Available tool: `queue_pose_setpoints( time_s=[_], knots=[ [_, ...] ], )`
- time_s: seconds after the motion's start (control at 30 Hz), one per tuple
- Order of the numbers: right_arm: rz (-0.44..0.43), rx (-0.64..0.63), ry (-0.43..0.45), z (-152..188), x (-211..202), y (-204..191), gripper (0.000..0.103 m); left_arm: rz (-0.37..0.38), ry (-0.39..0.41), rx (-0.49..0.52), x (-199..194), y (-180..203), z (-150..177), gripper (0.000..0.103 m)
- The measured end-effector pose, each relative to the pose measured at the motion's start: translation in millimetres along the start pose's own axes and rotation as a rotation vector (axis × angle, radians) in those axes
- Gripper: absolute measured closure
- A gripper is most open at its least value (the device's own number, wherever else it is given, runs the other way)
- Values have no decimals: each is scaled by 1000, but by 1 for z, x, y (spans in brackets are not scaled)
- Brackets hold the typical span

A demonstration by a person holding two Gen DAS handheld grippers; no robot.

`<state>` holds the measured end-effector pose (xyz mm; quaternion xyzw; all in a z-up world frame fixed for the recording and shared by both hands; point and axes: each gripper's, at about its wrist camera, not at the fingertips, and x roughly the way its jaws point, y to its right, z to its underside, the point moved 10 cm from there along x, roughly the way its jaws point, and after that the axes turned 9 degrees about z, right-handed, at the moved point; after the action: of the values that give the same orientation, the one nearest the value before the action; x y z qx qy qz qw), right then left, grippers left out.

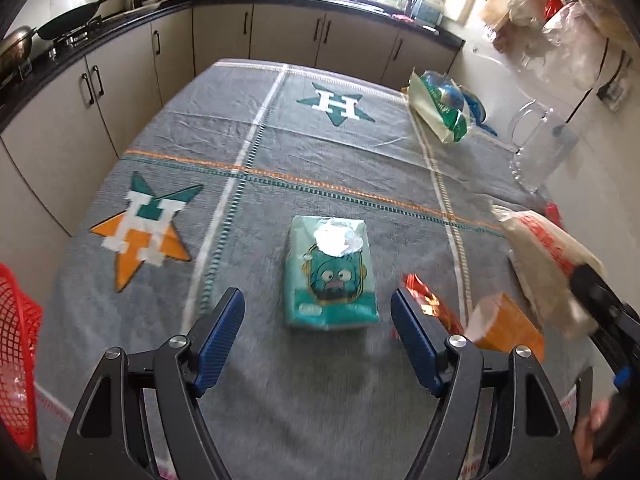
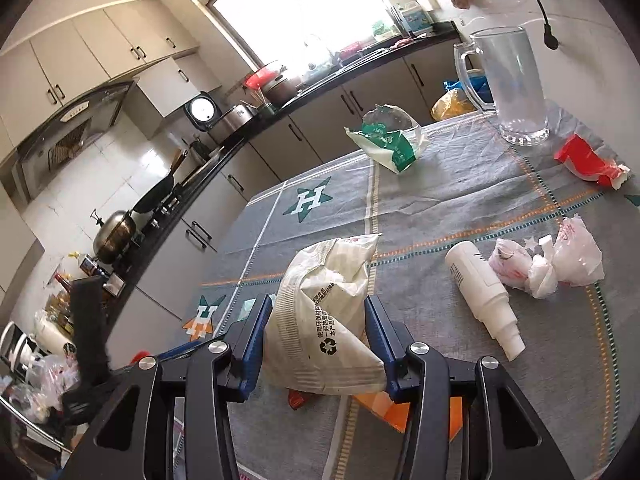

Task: Collect trash
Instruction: 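Grasp the green tissue pack with the left gripper while the right holds the paper bag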

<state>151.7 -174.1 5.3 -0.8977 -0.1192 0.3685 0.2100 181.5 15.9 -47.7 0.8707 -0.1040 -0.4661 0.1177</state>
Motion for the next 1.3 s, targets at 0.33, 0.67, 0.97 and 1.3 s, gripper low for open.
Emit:
queue_pose_setpoints(
  time_s=[0.33,0.67,0.97,1.3],
  knots=[
    [-5,6,-12,2,4,-2,52,-28,-19,52,31,1,4,54],
    [-4,-62,-33,13,16,-18,52,-27,120,68,-15,-26,35,72],
    [-14,-213,-15,36,22,-54,52,-12,199,40,-32,-42,29,91],
    [-5,-195,-26,38,25,-50,52,10,157,35,-23,-37,33,52]
  ],
)
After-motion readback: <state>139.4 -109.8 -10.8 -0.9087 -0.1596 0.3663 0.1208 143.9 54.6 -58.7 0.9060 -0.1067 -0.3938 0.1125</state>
